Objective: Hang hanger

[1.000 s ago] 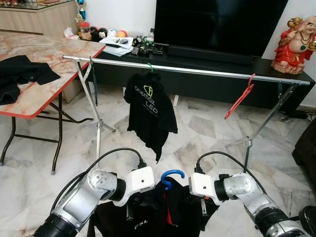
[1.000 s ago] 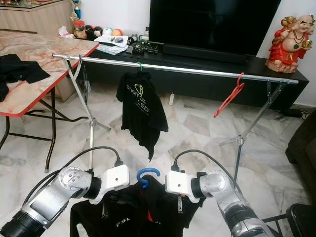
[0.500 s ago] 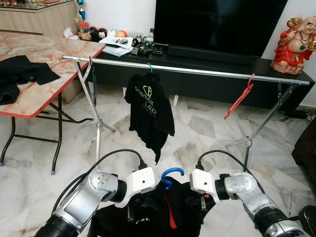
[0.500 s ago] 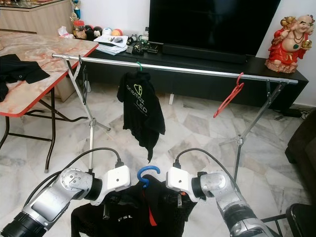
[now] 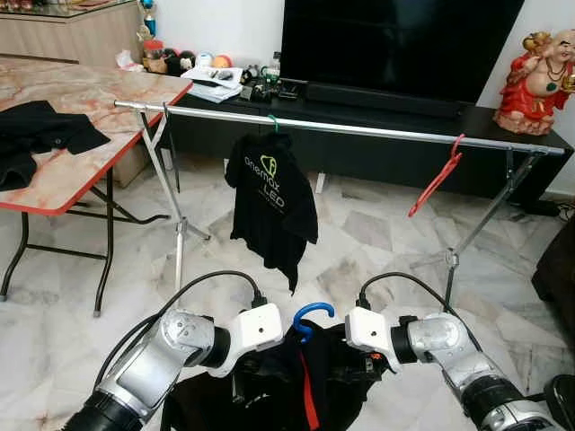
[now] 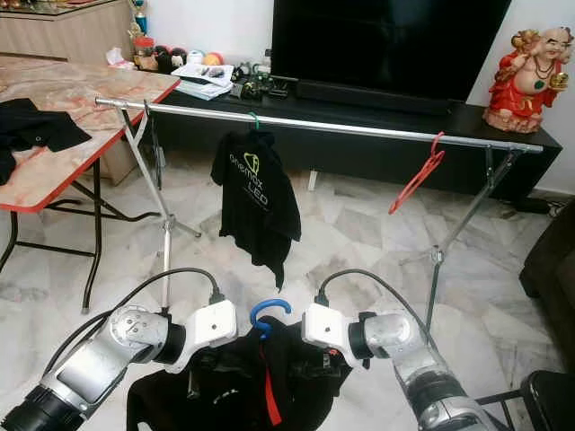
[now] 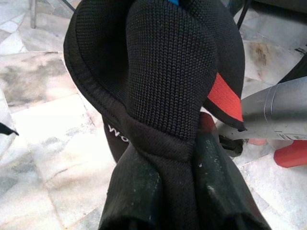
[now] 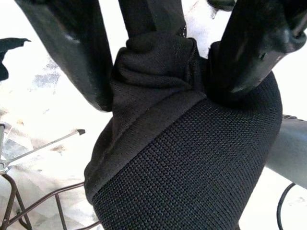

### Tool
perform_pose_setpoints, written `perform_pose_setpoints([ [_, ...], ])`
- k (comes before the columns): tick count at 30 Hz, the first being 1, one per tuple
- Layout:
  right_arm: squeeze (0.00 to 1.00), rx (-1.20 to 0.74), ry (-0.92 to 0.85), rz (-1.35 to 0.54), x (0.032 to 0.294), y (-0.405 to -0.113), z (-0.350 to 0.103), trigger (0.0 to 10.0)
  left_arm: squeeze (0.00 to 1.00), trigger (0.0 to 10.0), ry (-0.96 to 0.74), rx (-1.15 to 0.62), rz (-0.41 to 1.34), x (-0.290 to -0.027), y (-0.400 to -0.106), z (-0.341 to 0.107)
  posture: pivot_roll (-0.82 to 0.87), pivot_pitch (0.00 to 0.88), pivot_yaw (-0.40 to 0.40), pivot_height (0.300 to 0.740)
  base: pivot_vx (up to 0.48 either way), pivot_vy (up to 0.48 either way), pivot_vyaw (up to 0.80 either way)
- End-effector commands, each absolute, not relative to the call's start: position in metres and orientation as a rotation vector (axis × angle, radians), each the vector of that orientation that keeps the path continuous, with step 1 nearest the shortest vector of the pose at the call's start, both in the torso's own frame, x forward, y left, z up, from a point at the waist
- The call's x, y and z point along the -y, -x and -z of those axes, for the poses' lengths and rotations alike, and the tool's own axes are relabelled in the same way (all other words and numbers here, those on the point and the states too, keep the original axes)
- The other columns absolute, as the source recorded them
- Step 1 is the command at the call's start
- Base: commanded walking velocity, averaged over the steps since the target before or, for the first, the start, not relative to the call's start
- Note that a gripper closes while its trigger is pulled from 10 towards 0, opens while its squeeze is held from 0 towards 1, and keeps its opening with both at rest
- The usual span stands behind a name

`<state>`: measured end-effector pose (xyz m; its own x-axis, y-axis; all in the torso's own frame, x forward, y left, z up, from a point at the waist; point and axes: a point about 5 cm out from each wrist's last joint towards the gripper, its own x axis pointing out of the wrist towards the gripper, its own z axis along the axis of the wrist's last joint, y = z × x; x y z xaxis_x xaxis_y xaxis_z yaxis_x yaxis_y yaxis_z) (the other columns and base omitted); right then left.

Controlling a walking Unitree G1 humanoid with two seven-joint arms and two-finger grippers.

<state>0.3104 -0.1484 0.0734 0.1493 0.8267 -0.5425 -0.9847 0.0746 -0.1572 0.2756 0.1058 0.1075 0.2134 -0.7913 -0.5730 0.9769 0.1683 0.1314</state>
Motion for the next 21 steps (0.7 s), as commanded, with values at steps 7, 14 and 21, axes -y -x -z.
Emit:
perform_pose_setpoints([
  [7, 1.0, -0.306, 0.561, -1.396, 0.146, -0.316, -0.083, 10.0, 0.0, 0.0, -0.53, -0.39, 1.32, -0.103, -0.275, -0.112, 0.13, 0.0, -0.073, 0.74, 0.0, 0.0, 0.0],
  [14, 1.0, -0.553, 0.949, -1.395, 0.19, -0.315, -0.079, 10.0, 0.0, 0.0, -0.527, -0.409, 1.148, -0.121, -0.279, -0.099, 0.12, 0.0, -0.082, 0.74, 0.0, 0.0, 0.0],
  [21, 0.04, -0.57, 1.059, -1.348, 0.194, -0.315, -0.073, 10.0, 0.0, 0.0, -0.554, -0.413, 1.133, -0.123, -0.28, -0.098, 0.13, 0.0, -0.085, 0.74, 0.0, 0.0, 0.0],
])
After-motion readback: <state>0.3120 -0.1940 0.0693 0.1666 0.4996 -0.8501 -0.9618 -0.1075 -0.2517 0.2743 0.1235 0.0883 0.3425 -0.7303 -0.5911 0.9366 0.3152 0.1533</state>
